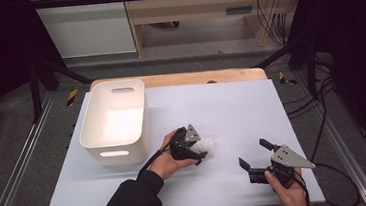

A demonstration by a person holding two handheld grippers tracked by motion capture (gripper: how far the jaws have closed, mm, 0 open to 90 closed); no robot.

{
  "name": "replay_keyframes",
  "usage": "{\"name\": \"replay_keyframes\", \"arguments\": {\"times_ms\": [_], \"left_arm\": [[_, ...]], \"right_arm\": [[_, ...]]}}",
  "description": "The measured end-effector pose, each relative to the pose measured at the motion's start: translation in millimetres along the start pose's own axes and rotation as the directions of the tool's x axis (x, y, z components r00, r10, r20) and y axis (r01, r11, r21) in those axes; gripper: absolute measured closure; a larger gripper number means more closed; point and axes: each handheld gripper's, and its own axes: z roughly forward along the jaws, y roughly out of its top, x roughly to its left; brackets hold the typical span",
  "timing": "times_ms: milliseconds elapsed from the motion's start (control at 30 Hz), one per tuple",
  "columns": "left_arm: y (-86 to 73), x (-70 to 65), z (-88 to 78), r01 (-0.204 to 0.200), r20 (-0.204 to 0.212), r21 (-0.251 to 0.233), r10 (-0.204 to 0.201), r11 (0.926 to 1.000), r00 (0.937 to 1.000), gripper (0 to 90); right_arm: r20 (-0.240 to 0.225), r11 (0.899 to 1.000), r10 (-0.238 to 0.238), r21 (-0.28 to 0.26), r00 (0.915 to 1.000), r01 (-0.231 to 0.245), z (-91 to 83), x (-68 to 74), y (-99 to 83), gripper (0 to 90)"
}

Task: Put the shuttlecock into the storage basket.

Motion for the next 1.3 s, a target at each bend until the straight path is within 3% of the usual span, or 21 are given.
{"name": "replay_keyframes", "arguments": {"times_ms": [567,800,1300], "left_arm": [[0.8,2.3,2.2,0.005,-0.04,0.003,-0.005,1.0,0.9992,50.4],[1.3,1.3,3.3,-0.02,-0.067,0.005,0.02,0.9998,0.9975,61.4],[2.5,1.3,2.6,-0.023,-0.079,0.006,0.023,0.9997,0.9966,63.7]], "right_arm": [[-0.006,1.0,-0.002,0.001,1.0,0.002,0.7,0.4,-0.1,3.3],[-0.007,1.0,-0.001,0.001,1.0,0.001,0.8,0.3,-0.2,3.3],[-0.01,1.0,0.001,-0.001,1.0,-0.001,0.8,0.1,-0.2,3.3]]}}
